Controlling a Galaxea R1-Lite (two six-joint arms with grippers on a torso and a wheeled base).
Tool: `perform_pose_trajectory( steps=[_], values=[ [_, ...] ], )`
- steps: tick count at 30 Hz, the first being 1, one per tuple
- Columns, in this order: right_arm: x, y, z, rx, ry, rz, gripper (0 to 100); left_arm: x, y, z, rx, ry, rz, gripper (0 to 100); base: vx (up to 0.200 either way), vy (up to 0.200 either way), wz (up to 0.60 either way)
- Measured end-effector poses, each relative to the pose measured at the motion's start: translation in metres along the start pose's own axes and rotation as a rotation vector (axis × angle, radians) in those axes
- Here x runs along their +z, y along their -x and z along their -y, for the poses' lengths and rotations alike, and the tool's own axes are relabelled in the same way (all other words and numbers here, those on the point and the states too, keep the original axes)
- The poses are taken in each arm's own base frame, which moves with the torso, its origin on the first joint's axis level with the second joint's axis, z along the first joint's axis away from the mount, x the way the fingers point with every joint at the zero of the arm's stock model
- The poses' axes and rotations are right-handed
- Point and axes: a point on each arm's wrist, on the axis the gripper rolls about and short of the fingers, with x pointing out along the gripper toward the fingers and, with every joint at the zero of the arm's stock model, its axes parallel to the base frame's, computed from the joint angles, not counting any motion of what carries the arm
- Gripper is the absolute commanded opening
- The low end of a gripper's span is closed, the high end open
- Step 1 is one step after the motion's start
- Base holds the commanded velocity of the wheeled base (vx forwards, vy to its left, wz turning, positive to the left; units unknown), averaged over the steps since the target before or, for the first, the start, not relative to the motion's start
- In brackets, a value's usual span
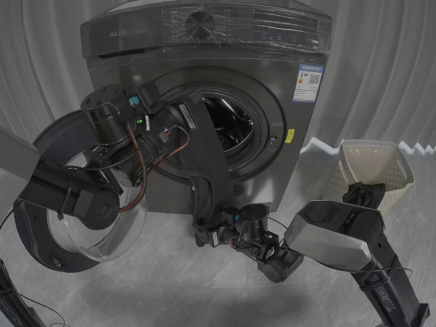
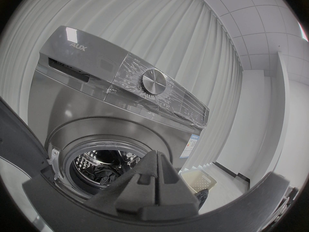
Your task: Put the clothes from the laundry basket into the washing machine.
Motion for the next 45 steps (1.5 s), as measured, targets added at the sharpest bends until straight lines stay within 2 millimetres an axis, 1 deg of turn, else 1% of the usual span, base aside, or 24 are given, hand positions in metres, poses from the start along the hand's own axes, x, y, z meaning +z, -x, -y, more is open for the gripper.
perform_pose_trajectory(
  steps=[4, 9, 14, 19, 21, 24, 30, 37, 40, 45],
  values=[
    [0.000, -0.010, 0.011, -0.045, -0.008, 0.018, 0, 0.000, 0.000, 0.001, -0.002, 0.001, 0.001, 0, 0.000, 0.000, 0.00],
    [-0.003, -0.011, 0.017, -0.061, -0.015, 0.016, 0, 0.000, 0.001, 0.000, 0.003, 0.001, 0.002, 0, 0.000, 0.000, 0.00],
    [-0.002, -0.003, 0.021, -0.071, -0.020, 0.001, 0, 0.001, 0.001, -0.003, 0.009, -0.001, 0.013, 0, 0.000, 0.000, 0.00],
    [0.004, 0.010, 0.035, -0.104, -0.023, -0.008, 0, -0.002, 0.004, -0.004, 0.013, -0.001, 0.011, 0, 0.000, 0.000, 0.00],
    [0.010, 0.017, 0.040, -0.116, -0.024, -0.011, 0, -0.003, 0.007, -0.006, 0.017, -0.003, 0.008, 0, 0.000, 0.000, 0.00],
    [0.022, 0.030, 0.054, -0.147, -0.026, -0.006, 0, -0.007, 0.014, -0.010, 0.024, -0.007, -0.009, 0, 0.000, 0.000, 0.00],
    [0.054, 0.062, 0.076, -0.177, -0.013, 0.047, 0, -0.008, 0.036, -0.017, 0.038, -0.015, -0.051, 0, 0.000, 0.000, 0.00],
    [0.087, 0.105, 0.081, -0.161, -0.008, 0.143, 0, -0.004, 0.071, -0.017, 0.017, -0.017, -0.108, 0, 0.000, 0.000, 0.00],
    [0.104, 0.124, 0.081, -0.146, -0.013, 0.226, 0, -0.005, 0.087, -0.018, 0.007, -0.015, -0.140, 0, 0.000, 0.000, 0.00],
    [0.122, 0.148, 0.077, -0.125, -0.073, 0.327, 0, -0.008, 0.107, -0.019, -0.002, -0.009, -0.175, 0, 0.000, 0.000, 0.00]
  ],
)
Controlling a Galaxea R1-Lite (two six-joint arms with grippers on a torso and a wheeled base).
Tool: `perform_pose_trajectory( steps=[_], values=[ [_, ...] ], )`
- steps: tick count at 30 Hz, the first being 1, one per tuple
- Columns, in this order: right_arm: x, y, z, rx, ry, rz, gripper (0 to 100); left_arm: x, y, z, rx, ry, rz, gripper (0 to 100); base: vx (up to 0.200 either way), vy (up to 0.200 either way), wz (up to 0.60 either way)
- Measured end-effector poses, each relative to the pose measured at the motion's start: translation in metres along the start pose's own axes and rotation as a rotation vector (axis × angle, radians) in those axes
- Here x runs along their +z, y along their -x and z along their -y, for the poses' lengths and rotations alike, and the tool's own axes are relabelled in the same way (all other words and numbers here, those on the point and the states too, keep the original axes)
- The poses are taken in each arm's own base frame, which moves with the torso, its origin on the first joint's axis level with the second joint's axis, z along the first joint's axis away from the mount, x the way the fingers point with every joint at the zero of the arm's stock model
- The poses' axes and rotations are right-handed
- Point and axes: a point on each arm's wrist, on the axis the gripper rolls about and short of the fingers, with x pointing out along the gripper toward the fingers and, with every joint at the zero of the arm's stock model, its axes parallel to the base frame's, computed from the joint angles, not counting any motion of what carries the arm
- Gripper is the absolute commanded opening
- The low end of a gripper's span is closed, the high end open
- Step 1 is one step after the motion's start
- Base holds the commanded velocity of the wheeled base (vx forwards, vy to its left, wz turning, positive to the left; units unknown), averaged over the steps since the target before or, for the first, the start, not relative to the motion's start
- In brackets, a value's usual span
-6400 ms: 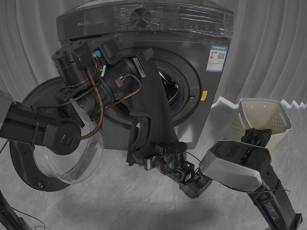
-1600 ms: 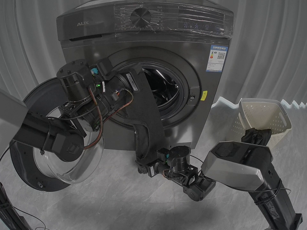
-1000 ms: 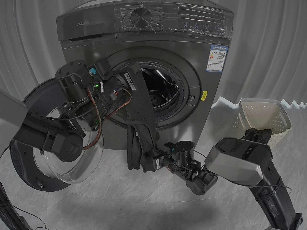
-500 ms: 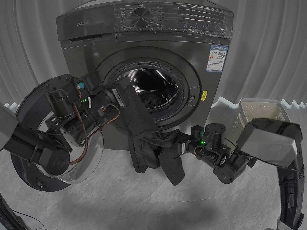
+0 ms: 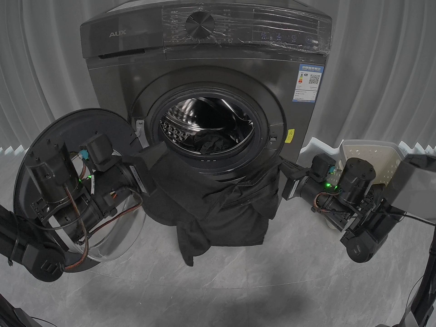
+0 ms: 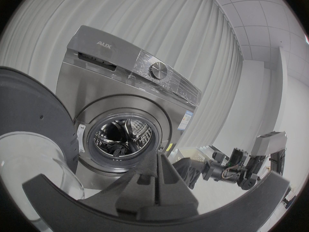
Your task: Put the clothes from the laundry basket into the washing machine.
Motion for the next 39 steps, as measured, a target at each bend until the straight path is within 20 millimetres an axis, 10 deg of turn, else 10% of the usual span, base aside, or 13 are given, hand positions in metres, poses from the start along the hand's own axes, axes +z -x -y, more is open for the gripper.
perform_pose_trajectory(
  steps=[16, 31, 32, 39],
  values=[
    [0.026, 0.022, -0.005, 0.001, -0.075, 0.051, 0, -0.014, 0.017, -0.024, 0.068, -0.004, -0.014, 0, 0.000, 0.000, 0.00],
    [0.031, 0.021, -0.011, 0.007, -0.072, 0.069, 0, -0.070, -0.001, -0.043, 0.066, 0.032, -0.095, 0, 0.000, 0.000, 0.00],
    [0.031, 0.021, -0.011, 0.009, -0.072, 0.069, 0, -0.075, -0.002, -0.045, 0.069, 0.035, -0.103, 100, 0.000, 0.000, 0.00],
    [0.030, 0.020, -0.014, 0.011, -0.075, 0.070, 0, -0.093, -0.008, -0.049, 0.076, 0.037, -0.157, 100, 0.000, 0.000, 0.00]
  ],
)
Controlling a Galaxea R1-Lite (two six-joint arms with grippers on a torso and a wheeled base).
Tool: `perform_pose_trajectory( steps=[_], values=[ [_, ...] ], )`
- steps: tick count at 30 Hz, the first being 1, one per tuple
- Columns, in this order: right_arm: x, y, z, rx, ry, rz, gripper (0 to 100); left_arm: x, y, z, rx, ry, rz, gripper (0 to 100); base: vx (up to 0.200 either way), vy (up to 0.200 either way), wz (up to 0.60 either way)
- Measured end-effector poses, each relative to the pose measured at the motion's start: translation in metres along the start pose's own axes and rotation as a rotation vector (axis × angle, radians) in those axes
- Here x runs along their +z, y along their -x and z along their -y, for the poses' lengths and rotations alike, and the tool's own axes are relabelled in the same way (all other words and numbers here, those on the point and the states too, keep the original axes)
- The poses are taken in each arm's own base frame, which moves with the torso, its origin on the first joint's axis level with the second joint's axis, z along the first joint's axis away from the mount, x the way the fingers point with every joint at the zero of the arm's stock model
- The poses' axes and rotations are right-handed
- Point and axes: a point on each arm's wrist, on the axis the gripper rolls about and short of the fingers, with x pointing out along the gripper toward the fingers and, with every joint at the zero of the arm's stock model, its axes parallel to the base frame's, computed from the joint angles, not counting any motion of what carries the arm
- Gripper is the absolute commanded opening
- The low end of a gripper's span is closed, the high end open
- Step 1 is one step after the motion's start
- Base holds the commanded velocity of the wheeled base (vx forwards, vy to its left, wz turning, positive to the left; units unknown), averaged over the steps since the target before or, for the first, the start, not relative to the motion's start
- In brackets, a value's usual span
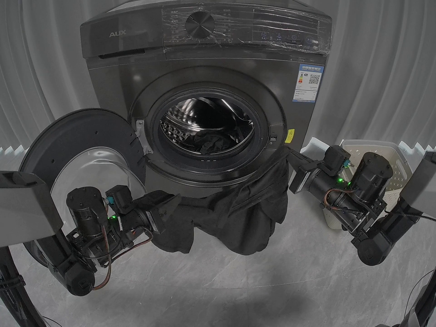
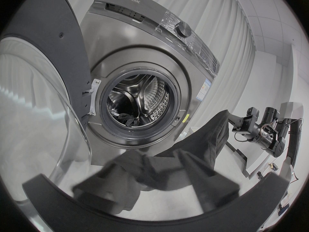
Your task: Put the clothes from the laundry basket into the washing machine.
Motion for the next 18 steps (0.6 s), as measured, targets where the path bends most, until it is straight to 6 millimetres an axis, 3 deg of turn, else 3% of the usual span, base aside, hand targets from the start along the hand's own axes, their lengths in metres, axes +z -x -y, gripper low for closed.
perform_pose_trajectory(
  steps=[18],
  values=[
    [-0.005, -0.006, -0.010, -0.032, -0.011, 0.010, 0, -0.033, -0.026, 0.022, -0.137, -0.148, -0.089, 100, 0.000, 0.000, 0.00]
  ],
)
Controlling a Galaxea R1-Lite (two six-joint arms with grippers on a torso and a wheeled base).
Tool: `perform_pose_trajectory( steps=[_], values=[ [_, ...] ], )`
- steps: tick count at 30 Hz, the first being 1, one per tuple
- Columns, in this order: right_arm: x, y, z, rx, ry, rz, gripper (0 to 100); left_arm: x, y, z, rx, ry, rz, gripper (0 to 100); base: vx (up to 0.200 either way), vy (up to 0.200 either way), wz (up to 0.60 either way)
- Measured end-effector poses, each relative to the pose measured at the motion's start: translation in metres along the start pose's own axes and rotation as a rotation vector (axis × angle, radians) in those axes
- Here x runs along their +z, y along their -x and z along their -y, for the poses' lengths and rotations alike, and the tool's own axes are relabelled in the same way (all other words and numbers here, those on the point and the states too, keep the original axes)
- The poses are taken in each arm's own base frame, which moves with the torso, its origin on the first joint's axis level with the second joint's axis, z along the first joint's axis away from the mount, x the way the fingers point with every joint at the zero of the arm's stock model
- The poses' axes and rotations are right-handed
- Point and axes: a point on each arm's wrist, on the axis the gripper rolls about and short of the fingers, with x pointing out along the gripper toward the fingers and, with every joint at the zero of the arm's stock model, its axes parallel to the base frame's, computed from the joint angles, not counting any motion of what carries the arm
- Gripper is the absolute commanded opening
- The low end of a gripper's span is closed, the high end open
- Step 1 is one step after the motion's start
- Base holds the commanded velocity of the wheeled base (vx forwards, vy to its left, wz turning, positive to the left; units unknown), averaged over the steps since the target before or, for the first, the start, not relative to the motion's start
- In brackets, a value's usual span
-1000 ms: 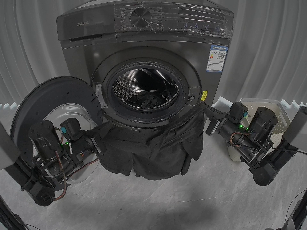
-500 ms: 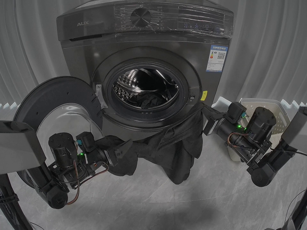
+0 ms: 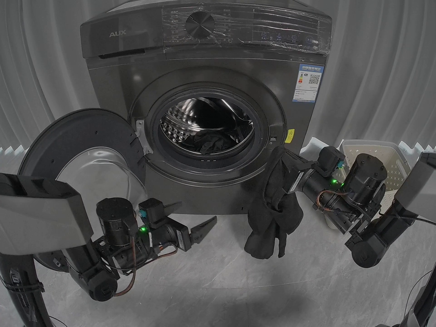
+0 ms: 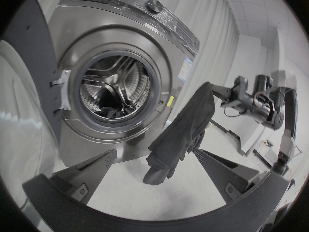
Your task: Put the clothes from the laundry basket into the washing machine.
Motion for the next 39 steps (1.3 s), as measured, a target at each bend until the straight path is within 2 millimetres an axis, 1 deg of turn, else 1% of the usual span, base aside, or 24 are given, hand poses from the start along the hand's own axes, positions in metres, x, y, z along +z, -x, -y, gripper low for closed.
perform_pose_trajectory(
  steps=[6, 11, 16, 21, 31, 39],
  values=[
    [-0.001, -0.001, -0.001, -0.004, 0.000, -0.001, 0, -0.009, -0.013, 0.014, -0.106, -0.062, -0.018, 100, 0.000, 0.000, 0.00],
    [-0.001, -0.004, 0.001, -0.039, 0.000, 0.010, 0, -0.014, -0.021, 0.022, -0.140, -0.094, -0.019, 100, 0.000, 0.000, 0.00],
    [-0.002, -0.006, 0.000, -0.041, 0.000, 0.011, 0, -0.022, -0.032, 0.024, -0.145, -0.133, -0.026, 100, 0.000, 0.000, 0.00],
    [-0.003, -0.008, 0.000, -0.040, -0.001, 0.013, 0, -0.032, -0.043, 0.024, -0.144, -0.134, -0.061, 100, 0.000, 0.000, 0.00],
    [-0.002, -0.011, -0.001, -0.041, -0.001, 0.021, 0, -0.040, -0.073, 0.024, -0.148, -0.143, -0.059, 100, 0.000, 0.000, 0.00],
    [-0.003, -0.011, 0.000, -0.058, -0.001, 0.022, 0, -0.045, -0.097, 0.033, -0.178, -0.150, -0.021, 100, 0.000, 0.000, 0.00]
  ],
)
